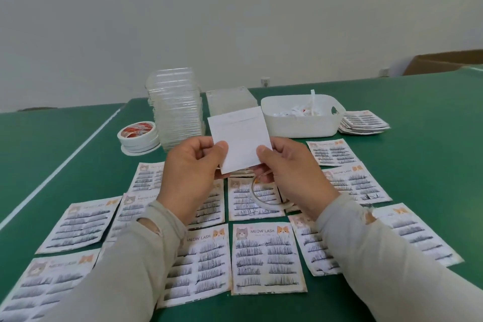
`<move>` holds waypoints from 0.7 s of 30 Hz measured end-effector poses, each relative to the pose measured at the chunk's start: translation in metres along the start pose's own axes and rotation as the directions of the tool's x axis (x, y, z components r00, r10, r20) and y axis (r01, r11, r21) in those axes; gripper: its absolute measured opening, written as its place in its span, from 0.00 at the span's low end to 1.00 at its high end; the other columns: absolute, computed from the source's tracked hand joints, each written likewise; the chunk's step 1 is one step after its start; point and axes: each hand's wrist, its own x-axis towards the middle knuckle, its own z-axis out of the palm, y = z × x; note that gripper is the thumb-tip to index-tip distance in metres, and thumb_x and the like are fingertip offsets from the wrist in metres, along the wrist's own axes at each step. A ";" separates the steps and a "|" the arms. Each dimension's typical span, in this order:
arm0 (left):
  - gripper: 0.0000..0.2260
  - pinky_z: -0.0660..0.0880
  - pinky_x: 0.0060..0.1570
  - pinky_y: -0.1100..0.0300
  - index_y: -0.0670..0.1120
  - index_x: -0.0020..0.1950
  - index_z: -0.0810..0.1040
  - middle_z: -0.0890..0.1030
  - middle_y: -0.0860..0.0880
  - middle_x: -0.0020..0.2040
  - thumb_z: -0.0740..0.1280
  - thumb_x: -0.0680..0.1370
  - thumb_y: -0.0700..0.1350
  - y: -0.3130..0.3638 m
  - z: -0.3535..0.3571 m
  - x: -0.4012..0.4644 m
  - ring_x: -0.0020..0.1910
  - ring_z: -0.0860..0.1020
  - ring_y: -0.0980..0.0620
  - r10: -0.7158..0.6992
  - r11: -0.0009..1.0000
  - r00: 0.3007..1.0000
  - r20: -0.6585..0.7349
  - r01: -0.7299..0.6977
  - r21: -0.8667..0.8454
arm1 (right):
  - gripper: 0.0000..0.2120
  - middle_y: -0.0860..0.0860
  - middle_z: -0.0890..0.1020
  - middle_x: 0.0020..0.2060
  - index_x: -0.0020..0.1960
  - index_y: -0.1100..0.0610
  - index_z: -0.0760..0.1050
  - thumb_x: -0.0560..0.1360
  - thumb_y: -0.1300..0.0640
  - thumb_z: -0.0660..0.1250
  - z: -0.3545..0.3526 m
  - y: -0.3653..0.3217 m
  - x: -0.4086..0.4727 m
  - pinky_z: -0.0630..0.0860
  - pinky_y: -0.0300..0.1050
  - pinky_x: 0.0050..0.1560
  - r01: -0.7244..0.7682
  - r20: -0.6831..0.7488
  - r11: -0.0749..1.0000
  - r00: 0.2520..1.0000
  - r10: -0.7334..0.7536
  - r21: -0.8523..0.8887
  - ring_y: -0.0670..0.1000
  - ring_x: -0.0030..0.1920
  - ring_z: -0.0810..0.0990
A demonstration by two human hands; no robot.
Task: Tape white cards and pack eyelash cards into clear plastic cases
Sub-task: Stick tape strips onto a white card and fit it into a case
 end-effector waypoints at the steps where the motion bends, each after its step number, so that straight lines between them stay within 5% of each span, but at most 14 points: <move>1: 0.03 0.84 0.40 0.55 0.48 0.46 0.84 0.87 0.47 0.42 0.72 0.79 0.43 -0.002 -0.002 0.000 0.41 0.86 0.49 0.015 1.000 1.000 -0.004 -0.015 0.006 | 0.12 0.46 0.84 0.33 0.46 0.52 0.82 0.84 0.55 0.61 0.000 0.001 0.001 0.81 0.42 0.38 -0.013 -0.018 1.000 1.000 0.013 0.003 0.45 0.36 0.82; 3: 0.05 0.84 0.41 0.51 0.49 0.45 0.85 0.86 0.44 0.42 0.72 0.79 0.43 -0.004 -0.008 -0.001 0.39 0.84 0.50 0.032 0.999 0.999 0.017 -0.032 -0.001 | 0.15 0.50 0.82 0.34 0.43 0.57 0.81 0.83 0.51 0.63 0.001 0.001 0.001 0.81 0.46 0.39 -0.018 -0.041 1.000 0.999 0.019 0.015 0.50 0.36 0.82; 7: 0.04 0.81 0.50 0.35 0.46 0.45 0.84 0.83 0.34 0.47 0.71 0.79 0.43 -0.007 -0.010 -0.010 0.43 0.82 0.35 0.033 0.999 0.994 0.105 -0.035 0.014 | 0.08 0.52 0.87 0.38 0.45 0.57 0.81 0.80 0.54 0.69 0.004 0.000 -0.004 0.82 0.41 0.41 0.030 -0.074 0.996 0.997 -0.023 0.088 0.50 0.38 0.84; 11: 0.09 0.82 0.38 0.53 0.51 0.42 0.84 0.85 0.47 0.42 0.69 0.81 0.43 -0.005 -0.008 -0.014 0.40 0.82 0.53 0.034 0.996 0.997 0.067 -0.029 -0.081 | 0.05 0.54 0.87 0.39 0.48 0.60 0.82 0.79 0.58 0.70 0.005 -0.001 -0.006 0.83 0.46 0.47 0.037 -0.055 0.994 0.998 -0.032 0.106 0.49 0.40 0.85; 16: 0.04 0.82 0.47 0.41 0.45 0.46 0.83 0.84 0.38 0.46 0.71 0.80 0.42 -0.010 -0.009 -0.011 0.42 0.82 0.46 0.050 0.996 0.999 -0.004 -0.050 -0.075 | 0.14 0.54 0.81 0.32 0.37 0.58 0.76 0.80 0.54 0.69 0.005 0.003 -0.007 0.77 0.46 0.37 0.052 -0.027 0.998 0.998 -0.052 0.017 0.49 0.33 0.77; 21: 0.02 0.84 0.41 0.54 0.46 0.48 0.85 0.87 0.44 0.43 0.72 0.79 0.41 -0.014 -0.007 -0.013 0.41 0.85 0.48 0.049 0.995 0.996 0.071 -0.043 -0.089 | 0.06 0.53 0.88 0.47 0.53 0.58 0.83 0.77 0.58 0.73 0.003 0.004 -0.004 0.83 0.47 0.45 -0.061 0.059 0.961 0.997 0.047 0.269 0.54 0.47 0.87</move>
